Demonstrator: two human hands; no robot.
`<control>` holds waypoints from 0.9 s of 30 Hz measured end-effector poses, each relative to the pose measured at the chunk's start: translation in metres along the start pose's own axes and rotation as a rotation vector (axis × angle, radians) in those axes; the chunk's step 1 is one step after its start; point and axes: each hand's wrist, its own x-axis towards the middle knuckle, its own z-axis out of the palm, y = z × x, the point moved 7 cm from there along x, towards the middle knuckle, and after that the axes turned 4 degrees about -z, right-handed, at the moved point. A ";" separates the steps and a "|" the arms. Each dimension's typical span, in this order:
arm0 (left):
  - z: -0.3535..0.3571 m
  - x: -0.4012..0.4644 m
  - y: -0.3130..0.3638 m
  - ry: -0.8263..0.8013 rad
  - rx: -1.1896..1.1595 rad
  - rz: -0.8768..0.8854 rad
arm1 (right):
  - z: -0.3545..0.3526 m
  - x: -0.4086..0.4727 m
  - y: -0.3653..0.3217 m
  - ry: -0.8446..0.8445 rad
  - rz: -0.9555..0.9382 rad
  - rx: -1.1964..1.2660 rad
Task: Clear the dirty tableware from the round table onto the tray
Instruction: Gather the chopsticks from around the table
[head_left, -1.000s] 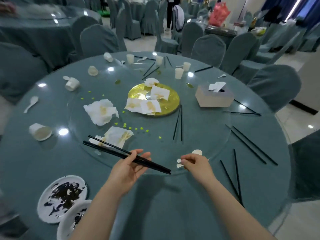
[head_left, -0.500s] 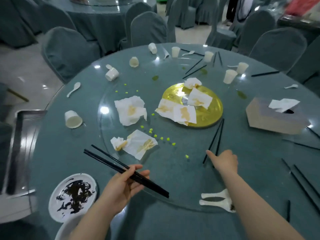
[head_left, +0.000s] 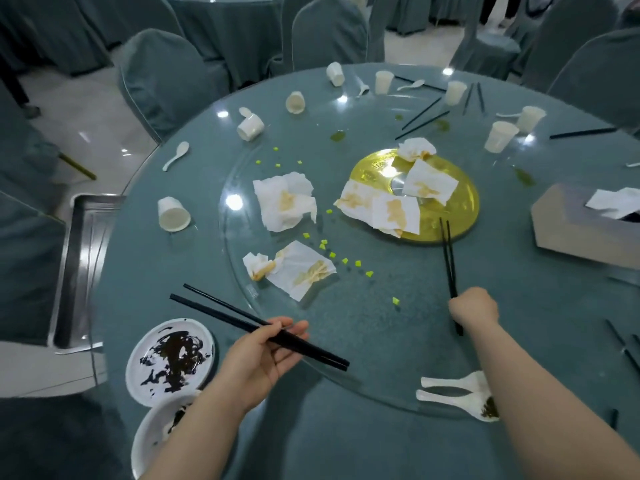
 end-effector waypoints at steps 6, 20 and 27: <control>-0.002 -0.007 0.002 0.053 -0.112 0.051 | -0.010 -0.040 -0.011 0.067 -0.180 0.206; 0.077 -0.020 -0.071 -0.136 -0.011 -0.028 | -0.051 -0.184 0.223 0.352 0.162 0.210; 0.095 -0.028 -0.117 -0.318 -0.031 -0.267 | -0.019 -0.222 0.305 0.313 0.355 0.116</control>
